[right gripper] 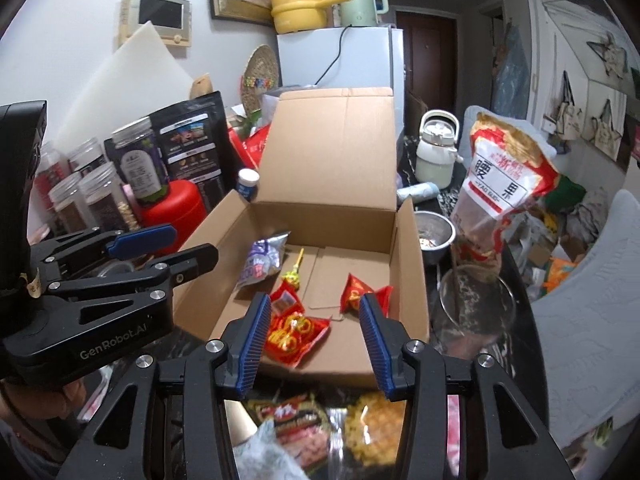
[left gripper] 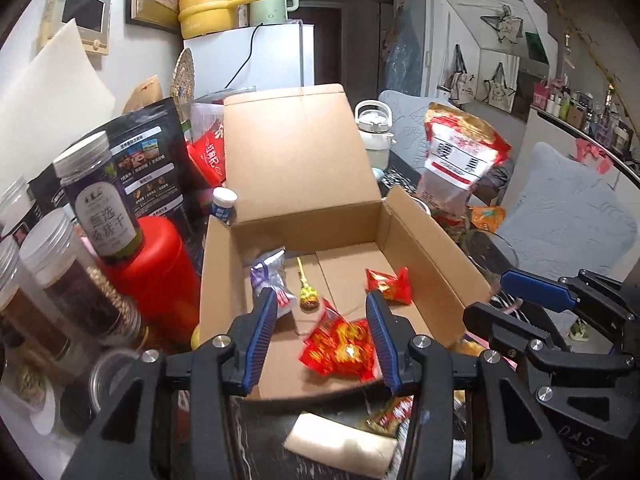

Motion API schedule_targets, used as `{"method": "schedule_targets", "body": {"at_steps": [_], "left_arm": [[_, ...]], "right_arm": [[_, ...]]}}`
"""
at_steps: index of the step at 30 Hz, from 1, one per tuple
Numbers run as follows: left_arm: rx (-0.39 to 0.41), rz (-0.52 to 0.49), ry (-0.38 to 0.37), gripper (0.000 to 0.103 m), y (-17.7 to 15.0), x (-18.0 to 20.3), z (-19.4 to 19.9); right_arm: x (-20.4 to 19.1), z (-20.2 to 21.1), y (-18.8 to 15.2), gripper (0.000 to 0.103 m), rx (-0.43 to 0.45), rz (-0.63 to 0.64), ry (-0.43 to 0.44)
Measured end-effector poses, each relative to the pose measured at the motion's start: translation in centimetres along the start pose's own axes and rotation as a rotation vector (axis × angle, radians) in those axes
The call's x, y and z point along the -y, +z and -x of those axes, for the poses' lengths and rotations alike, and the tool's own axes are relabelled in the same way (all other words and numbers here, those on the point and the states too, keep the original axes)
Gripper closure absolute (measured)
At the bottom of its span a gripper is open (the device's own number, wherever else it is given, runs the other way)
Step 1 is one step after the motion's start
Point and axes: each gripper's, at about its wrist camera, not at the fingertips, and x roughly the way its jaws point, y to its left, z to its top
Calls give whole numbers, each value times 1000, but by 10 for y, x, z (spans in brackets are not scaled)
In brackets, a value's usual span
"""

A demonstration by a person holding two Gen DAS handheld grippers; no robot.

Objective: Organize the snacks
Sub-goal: 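Withdraw both tools from the box toward the snacks on the table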

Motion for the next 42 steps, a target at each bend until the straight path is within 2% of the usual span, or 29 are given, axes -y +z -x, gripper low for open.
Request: {"method": "schedule_targets", "body": {"at_steps": [3,5,9,14,24,34,42], "left_arm": [[3,-1,-1,57,-8,3,10],[-4,-5,12,57,-14,6,15],[-40,-6,22,57,-27,12,23],[-53,-27,-1,57,-47,25,33],[-76,-51,-64,57,-81,50,37],[-126,-23,-146,57,-111,62,19],[-173,-51,-157,57,-135,73,-2]], "right_arm": [[-4,13,-7,57,12,5,-2],[-7,23,-13,52,27,8,-1],[-12,37,-25,51,44,16,-5],[-10,51,-45,47,45,-11,-8],[-4,68,-83,47,14,-55,-17],[10,71,-125,43,-28,-107,-62],[29,59,-159,43,-88,-164,-81]]}}
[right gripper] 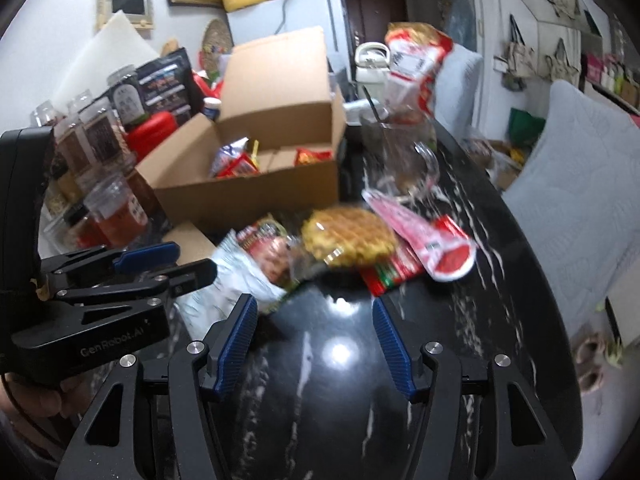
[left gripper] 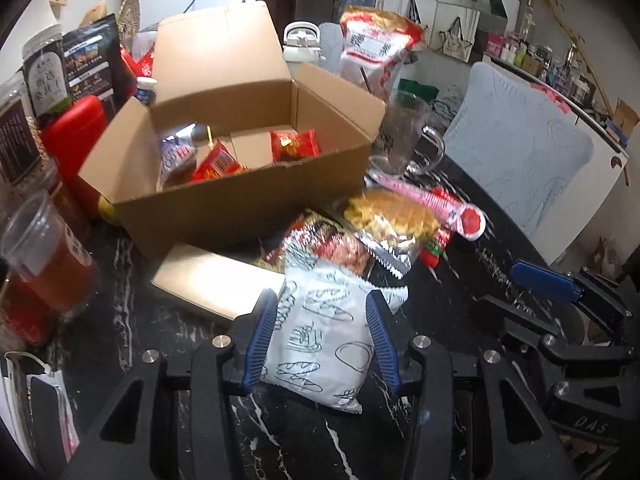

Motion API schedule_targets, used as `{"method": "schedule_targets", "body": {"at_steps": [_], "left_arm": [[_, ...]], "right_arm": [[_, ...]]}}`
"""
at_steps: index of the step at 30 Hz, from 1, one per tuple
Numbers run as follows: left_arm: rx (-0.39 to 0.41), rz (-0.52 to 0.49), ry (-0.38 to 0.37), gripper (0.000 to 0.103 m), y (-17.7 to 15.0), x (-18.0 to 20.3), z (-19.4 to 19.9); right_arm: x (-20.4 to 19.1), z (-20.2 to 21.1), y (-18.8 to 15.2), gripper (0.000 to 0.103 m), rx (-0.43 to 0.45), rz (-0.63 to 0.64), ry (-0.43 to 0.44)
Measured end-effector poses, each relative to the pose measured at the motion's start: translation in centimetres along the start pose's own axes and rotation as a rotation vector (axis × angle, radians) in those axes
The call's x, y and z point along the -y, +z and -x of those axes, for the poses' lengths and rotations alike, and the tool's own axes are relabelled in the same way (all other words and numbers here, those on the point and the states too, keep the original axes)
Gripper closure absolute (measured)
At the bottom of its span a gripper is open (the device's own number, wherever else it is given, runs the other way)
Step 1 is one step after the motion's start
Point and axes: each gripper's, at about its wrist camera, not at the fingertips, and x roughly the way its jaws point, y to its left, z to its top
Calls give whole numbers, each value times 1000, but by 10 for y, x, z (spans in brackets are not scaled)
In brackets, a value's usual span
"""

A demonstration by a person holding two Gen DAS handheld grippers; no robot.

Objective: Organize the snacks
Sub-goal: 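Withdraw both tools from the box toward the snacks on the table, then grasp the white bread-print bag with the left tool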

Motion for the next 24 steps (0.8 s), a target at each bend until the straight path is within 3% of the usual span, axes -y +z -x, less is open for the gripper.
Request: {"method": "schedule_targets", "body": {"at_steps": [14,15,16,18,24], "left_arm": [[25,-35,-60,57,-16,3,-18],[29,-31,-66,49,-16,2,-19],[20,-25,-69,34,-16,1,-21],[-26,-9,-64,20,-15,0,-29],[-38,-72,-18,20,-17,8,-38]], "right_arm": [[18,-18,-26,43,-77,-73,12],[19,-18,-26,43,-78,-76,13],[19,-18,-26,43,-78,-79,14],[21,-18,-27,43,-77,-84,15],[24,-18,-29,43,-81,-92,13]]}}
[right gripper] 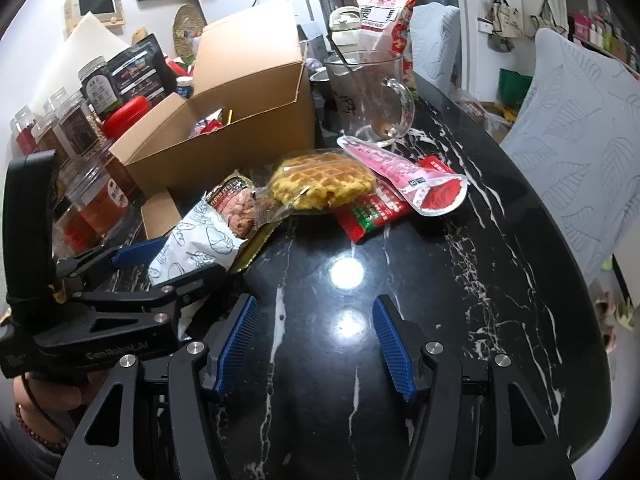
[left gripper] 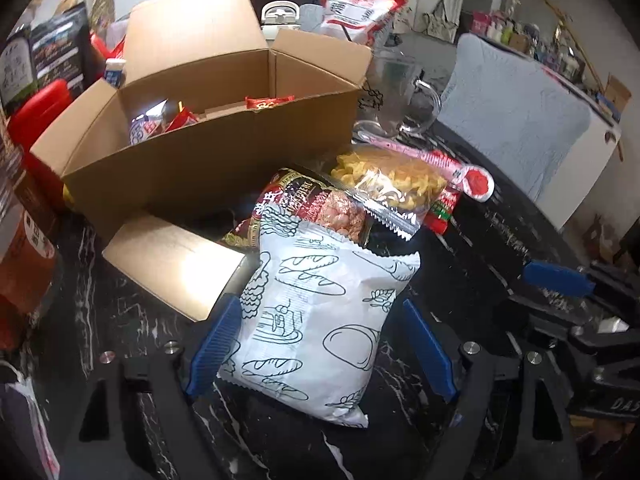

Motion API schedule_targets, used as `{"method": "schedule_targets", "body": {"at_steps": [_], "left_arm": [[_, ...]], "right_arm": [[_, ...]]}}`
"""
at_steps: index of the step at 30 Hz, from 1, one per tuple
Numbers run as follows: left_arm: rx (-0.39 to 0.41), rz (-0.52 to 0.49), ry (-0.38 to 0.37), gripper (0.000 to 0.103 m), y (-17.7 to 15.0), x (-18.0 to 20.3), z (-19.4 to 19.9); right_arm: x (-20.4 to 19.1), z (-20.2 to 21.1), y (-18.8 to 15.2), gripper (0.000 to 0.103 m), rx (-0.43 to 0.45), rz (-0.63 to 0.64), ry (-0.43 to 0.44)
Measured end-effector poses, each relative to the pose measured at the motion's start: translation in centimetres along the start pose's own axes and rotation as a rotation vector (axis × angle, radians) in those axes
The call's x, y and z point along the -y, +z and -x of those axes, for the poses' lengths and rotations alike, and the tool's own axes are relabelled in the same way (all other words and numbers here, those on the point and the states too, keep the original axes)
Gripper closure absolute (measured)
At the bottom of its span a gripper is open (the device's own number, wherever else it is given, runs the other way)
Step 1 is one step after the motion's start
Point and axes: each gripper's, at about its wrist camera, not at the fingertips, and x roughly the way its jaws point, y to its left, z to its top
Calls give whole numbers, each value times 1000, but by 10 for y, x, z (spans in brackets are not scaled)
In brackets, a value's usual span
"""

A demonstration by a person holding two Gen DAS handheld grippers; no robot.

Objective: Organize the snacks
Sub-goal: 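Grasp the white bread-print bag with the left tool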

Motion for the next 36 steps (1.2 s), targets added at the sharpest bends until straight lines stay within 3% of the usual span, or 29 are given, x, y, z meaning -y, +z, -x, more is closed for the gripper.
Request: {"method": "schedule_targets", "body": {"at_steps": [9,12,16,22,36], "left_arm": [[-49,-28,107,20,-1,4,-20],[-52,55,72,30,-4,-8,-22],[-31,20,74,37,-11,-3,-13],[-35,32,25,38,-27,-2,12],[-23,182,92,38,-53,-52,51]], "right_arm": [[5,-5,-1,42,-16,-18,4],[6,-5,-2,42,-17,-21,7],[7,-5,-3,42,-17,-19,8],[7,-7,-2,42,-21,-21,14],[-21,-23,-2,42,-54,52,74]]}}
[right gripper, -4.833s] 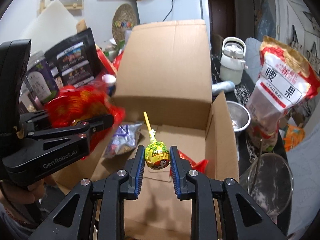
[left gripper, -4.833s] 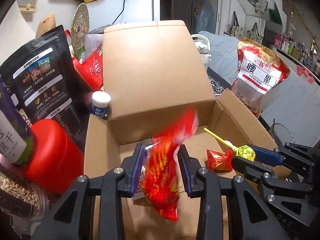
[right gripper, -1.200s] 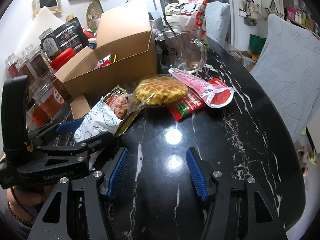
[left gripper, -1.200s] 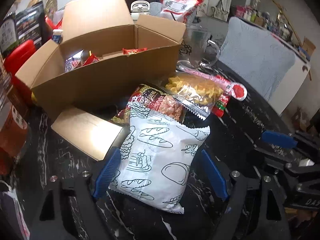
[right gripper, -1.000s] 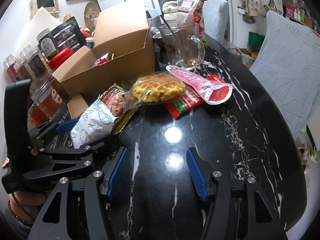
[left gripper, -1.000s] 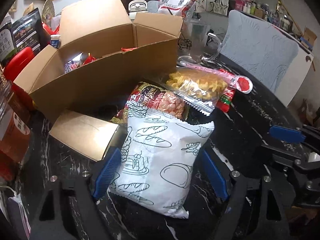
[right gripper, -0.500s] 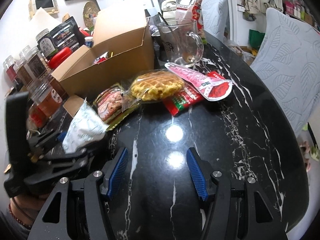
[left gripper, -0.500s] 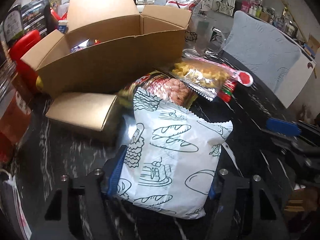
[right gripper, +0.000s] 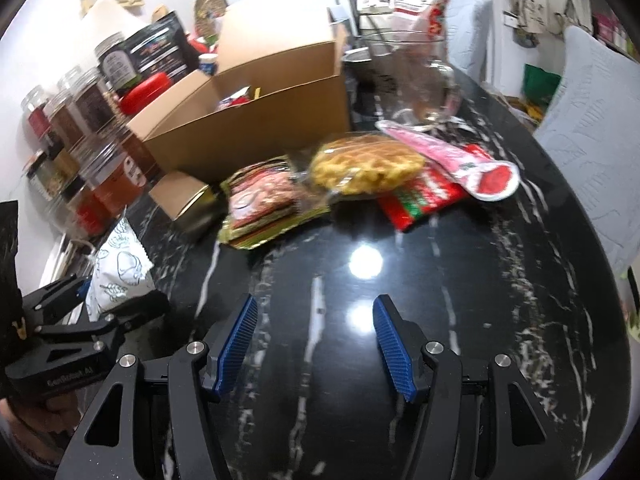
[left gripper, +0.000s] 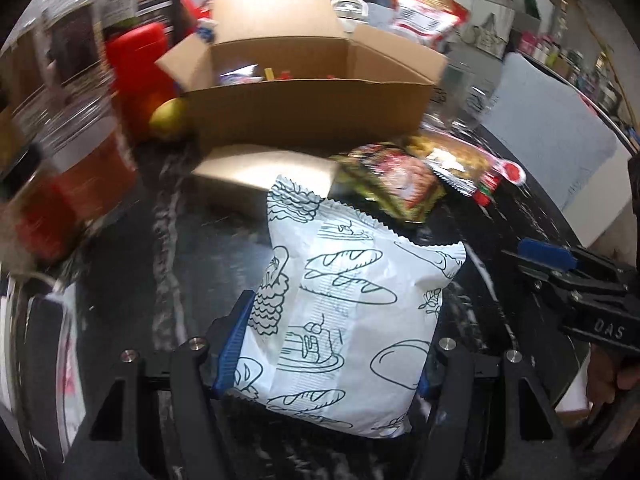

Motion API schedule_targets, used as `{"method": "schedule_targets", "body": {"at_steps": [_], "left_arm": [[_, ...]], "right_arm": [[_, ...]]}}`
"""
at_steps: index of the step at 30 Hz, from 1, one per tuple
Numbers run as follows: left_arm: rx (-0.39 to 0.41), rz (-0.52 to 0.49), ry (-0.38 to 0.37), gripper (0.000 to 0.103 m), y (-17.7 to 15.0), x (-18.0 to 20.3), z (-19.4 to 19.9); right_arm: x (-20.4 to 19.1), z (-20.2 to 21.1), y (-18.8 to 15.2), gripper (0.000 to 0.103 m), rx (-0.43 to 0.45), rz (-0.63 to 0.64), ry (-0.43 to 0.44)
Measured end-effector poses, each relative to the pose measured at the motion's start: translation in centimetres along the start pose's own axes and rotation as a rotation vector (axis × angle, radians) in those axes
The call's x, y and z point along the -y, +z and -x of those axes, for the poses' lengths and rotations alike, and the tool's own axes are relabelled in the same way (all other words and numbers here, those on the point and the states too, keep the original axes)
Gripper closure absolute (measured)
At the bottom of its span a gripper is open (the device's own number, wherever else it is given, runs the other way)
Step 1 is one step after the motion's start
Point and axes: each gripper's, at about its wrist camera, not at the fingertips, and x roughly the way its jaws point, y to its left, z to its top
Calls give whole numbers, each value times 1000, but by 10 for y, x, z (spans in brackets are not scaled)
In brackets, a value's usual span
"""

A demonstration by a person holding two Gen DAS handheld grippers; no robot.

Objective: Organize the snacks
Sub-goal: 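Grasp the white bread-print bag with the left tool, then lift the white bag with the left tool while the right tool grasps the flat gold box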

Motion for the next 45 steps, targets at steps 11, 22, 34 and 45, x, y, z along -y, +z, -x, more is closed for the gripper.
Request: {"method": "schedule_targets", "body": {"at_steps": [11,22,34,45], "left_arm": [[15,131,69,38,2,-59,0],[35,223,126,38,4,-106,6],[34,249,127,38,1,-123,5],[63,258,133,38,2,-129,16]], "right_arm": [[-49,-26,17,42,-23,129,93],[-109,-68,64,43,-8,307,170],[-134,-108,82,36,-18,485,124],[-143,-114,100,18,-2,600,203]]}}
